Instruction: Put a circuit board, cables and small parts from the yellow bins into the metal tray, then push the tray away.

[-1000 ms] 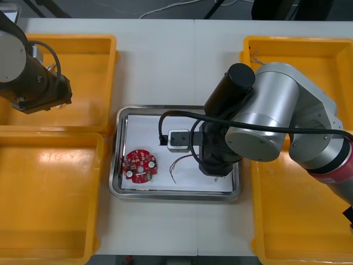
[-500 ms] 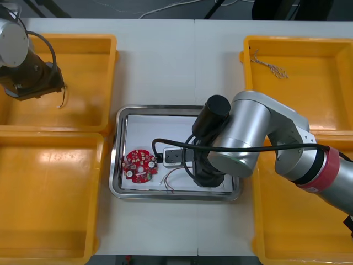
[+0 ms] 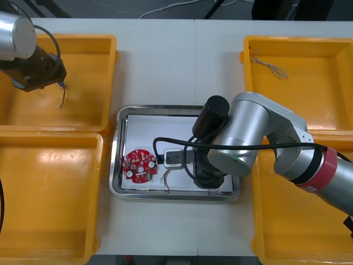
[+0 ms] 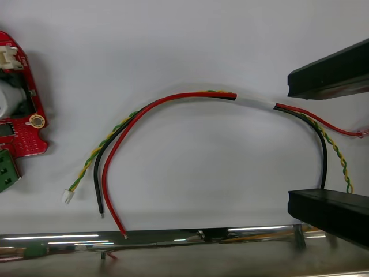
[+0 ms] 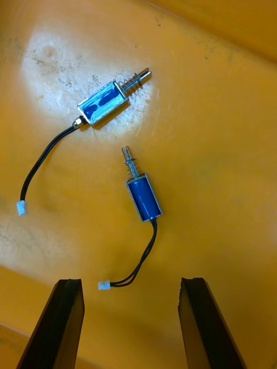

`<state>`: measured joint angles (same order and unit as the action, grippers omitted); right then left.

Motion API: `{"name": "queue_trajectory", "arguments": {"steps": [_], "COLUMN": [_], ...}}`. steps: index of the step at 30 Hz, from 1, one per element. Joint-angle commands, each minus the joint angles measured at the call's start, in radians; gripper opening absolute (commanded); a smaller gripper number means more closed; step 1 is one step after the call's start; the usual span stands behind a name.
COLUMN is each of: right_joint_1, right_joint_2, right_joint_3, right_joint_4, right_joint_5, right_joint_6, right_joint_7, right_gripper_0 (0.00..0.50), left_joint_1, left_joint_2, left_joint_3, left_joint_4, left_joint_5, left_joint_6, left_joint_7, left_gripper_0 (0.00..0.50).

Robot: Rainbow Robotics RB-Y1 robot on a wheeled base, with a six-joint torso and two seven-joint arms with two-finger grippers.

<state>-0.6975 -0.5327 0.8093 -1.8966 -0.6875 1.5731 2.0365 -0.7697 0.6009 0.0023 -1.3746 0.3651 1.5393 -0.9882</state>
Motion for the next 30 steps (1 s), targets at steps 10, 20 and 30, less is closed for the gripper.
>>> {"name": "queue_trajectory", "arguments": {"steps": [10, 20, 30], "right_joint_1": [-0.051, -0.123, -0.116], "right_joint_2": [0.022, 0.026, 0.017], "right_joint_3": [-0.082, -0.262, -0.433], "right_joint_4": [-0.03, -0.075, -0.21], "right_joint_5": [-0.078, -0.248, -0.303], "right_joint_6": [0.028, 0.275, 0.347], "right_joint_7": [0.047, -0.002, -0.274], "right_gripper_0": [0.5, 0.5, 0.5], "left_joint_1": [-0.106, -0.135, -0.168], "left_joint_2": [-0.039, -0.049, -0.069], "left_joint_3": [0.048, 0.051, 0.051], "left_joint_4": [0.13, 0.236, 0.335], "left_joint_5": [-0.048, -0.049, -0.048], "left_joint_6": [-0.125, -0.205, -0.274], "left_joint_7": [-0.089, -0.102, -0.113], "left_gripper_0": [0.477, 0.47, 0.47]}}
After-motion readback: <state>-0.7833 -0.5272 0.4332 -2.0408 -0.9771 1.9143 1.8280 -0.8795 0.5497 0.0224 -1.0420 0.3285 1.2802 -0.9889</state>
